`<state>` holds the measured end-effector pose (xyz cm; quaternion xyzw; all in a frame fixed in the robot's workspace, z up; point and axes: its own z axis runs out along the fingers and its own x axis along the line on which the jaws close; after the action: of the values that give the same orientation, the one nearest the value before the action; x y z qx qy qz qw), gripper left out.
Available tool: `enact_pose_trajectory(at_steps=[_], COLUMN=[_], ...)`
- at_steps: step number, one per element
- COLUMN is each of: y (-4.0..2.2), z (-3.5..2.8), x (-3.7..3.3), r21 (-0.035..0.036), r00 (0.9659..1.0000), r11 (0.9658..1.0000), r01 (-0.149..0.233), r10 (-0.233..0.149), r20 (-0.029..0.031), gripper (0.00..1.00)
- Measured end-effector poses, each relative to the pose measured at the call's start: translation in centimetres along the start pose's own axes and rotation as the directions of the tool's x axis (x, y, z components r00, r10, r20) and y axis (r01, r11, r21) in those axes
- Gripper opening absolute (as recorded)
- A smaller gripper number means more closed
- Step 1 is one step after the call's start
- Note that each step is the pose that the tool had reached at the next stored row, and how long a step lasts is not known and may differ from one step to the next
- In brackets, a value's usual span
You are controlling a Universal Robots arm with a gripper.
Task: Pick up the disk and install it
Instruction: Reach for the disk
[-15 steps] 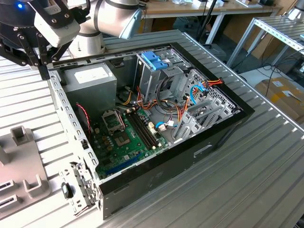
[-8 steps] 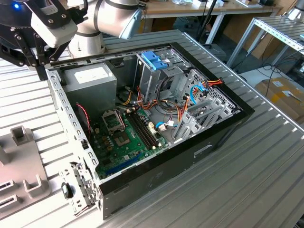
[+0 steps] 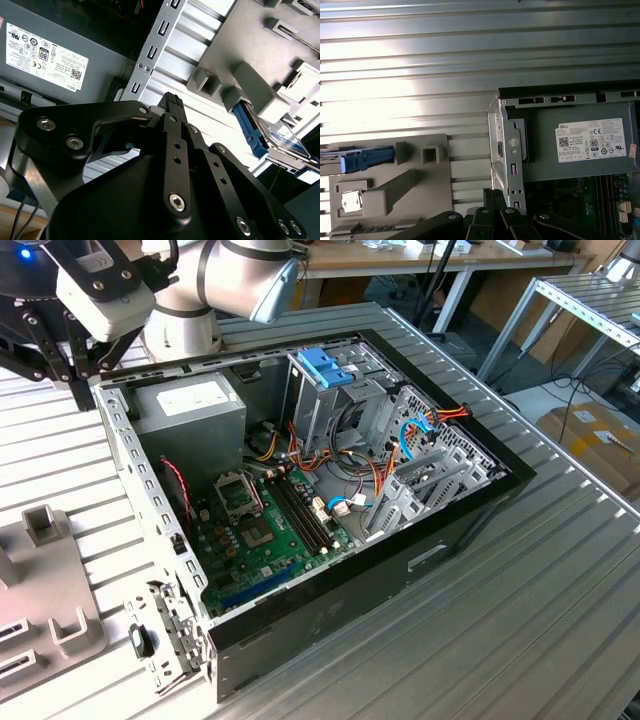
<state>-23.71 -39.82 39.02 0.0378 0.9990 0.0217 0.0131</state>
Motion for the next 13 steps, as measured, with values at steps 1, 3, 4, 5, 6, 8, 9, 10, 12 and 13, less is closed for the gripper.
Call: enact_pose_trajectory(at_steps=[1,3,4,5,6,8,9,10,12,13], y=[-0.01,-0.04,-0.05,-0.06,-0.07,-0.10,-0.11,-0.12,-0.15,-0.16], z=[0.00,0.00,0.00,-0.01,-0.01,-0.01,0.00,-0.01,-0.01,-0.01], x=[0.07,0.55,0.67,0.79,0.97,1.28,1.44,1.61,1.93,2.14], r21=[0.0001,0.0000,0.0000,0.0000,0.0000,0.0000,0.0000,0.0000,0.0000,0.0000], r00=[1.0000,1.0000,1.0000,1.0000,1.0000,1.0000,1.0000,1.0000,1.0000,1.0000], r11=[1.0000,1.0000,1.0000,1.0000,1.0000,1.0000,1.0000,1.0000,1.0000,1.0000], r01=[0.000,0.000,0.000,0.000,0.000,0.000,0.000,0.000,0.000,0.000], r10=[0.000,0.000,0.000,0.000,0.000,0.000,0.000,0.000,0.000,0.000], r20=[-0.0001,0.0000,0.0000,0.0000,0.0000,0.0000,0.0000,0.0000,0.0000,0.0000], gripper=[0.11,0.11,0.11,0.11,0.11,0.11,0.11,0.11,0.11,0.11])
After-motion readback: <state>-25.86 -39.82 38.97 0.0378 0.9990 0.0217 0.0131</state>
